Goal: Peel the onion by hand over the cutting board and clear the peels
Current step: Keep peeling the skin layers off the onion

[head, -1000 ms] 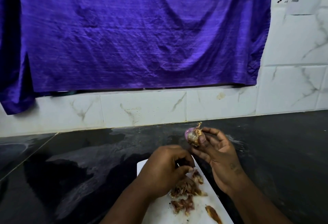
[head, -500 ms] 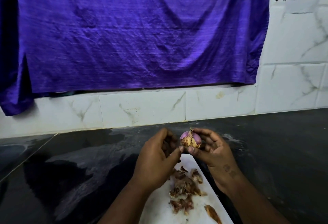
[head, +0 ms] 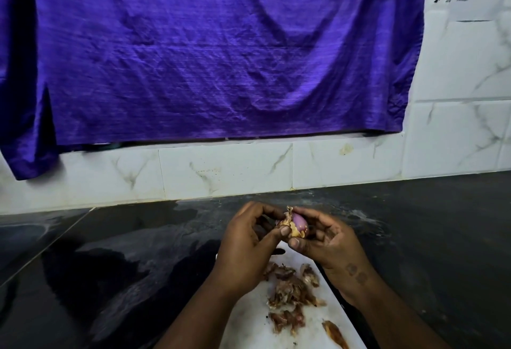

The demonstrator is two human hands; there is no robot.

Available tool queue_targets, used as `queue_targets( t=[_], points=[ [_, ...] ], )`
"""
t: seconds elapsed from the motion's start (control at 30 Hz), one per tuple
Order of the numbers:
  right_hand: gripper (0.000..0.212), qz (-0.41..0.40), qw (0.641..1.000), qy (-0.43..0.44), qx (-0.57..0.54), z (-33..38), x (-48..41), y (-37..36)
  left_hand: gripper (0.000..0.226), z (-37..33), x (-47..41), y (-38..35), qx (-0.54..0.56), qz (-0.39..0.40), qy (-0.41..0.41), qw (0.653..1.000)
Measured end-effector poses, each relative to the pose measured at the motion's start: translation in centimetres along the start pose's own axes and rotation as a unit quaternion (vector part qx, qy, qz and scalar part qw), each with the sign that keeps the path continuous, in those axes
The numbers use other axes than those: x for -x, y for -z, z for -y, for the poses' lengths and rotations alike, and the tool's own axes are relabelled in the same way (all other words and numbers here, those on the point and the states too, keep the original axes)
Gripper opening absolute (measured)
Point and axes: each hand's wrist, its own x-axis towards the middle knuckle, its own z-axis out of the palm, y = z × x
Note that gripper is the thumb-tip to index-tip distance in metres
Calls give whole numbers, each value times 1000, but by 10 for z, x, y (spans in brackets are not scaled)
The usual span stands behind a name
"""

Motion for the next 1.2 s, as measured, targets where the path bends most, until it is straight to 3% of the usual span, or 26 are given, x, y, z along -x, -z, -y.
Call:
queue_targets(
  t=[0.17, 0.33, 0.5, 1.2],
  points=[
    [57, -8, 1000, 9, -1, 2, 0, 0, 5, 0, 1, -1, -26, 6, -9, 1000],
    [58, -14, 1000, 11, -3, 0, -1, 1, 20, -2, 3, -2, -1, -11, -6, 1000],
    [57, -14, 1000, 13, -6, 1, -1, 0, 6, -1, 0, -2, -24, -21, -24, 999],
    [59, -23, 999, 24, 6, 0, -1, 0, 9, 3, 1, -5, -23, 13, -12, 1000]
  ],
)
